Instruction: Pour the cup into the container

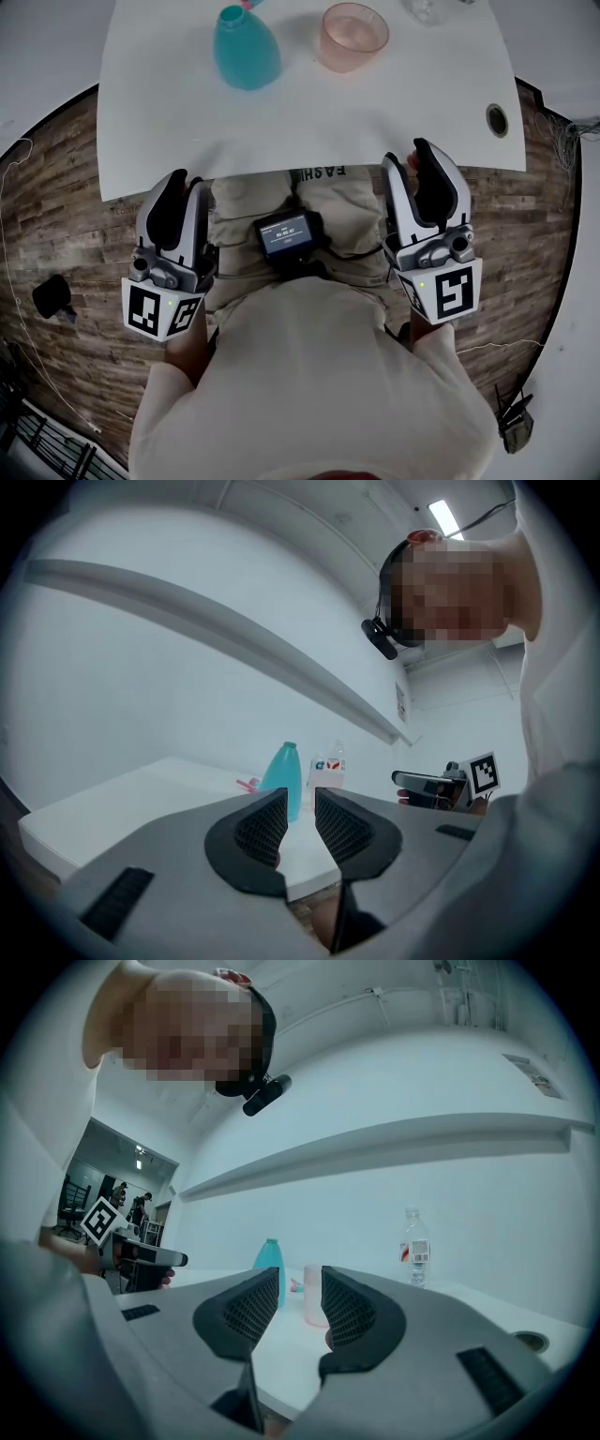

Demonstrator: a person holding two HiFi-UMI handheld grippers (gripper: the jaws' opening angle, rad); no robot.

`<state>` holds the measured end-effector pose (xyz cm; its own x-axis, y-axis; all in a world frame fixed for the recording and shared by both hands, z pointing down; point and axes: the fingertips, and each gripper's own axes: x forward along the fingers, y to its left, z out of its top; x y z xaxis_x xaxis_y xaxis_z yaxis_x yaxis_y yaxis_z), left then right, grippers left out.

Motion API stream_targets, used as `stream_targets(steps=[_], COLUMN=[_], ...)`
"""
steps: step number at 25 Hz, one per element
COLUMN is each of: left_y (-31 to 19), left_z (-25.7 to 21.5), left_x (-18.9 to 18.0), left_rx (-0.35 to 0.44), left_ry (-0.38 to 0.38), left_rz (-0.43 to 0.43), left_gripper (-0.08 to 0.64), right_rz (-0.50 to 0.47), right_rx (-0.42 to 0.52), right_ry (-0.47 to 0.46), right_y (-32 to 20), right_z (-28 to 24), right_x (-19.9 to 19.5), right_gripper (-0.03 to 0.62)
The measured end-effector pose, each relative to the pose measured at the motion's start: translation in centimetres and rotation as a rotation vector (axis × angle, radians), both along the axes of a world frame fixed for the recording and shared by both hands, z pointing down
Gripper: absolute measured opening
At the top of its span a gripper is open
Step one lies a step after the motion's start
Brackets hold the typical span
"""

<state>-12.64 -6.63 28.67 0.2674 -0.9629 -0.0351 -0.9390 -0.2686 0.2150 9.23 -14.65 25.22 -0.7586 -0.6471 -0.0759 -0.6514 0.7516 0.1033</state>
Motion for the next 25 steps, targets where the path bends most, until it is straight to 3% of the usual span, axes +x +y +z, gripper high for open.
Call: stream_targets(steps=[25], left_y=[-2.6], left_z=[-1.9], left_x=[-1.9], left_rx=[-0.048], left_ry=[-0.045], left_rz=[-0.005], left_gripper=[0.101], right_rz=[-0.088], right_rx=[-0.02], right_ry=[0.088], right_y=[-3.7], right_z=[-0.8], right_x=[-1.5], right_gripper=[0.167])
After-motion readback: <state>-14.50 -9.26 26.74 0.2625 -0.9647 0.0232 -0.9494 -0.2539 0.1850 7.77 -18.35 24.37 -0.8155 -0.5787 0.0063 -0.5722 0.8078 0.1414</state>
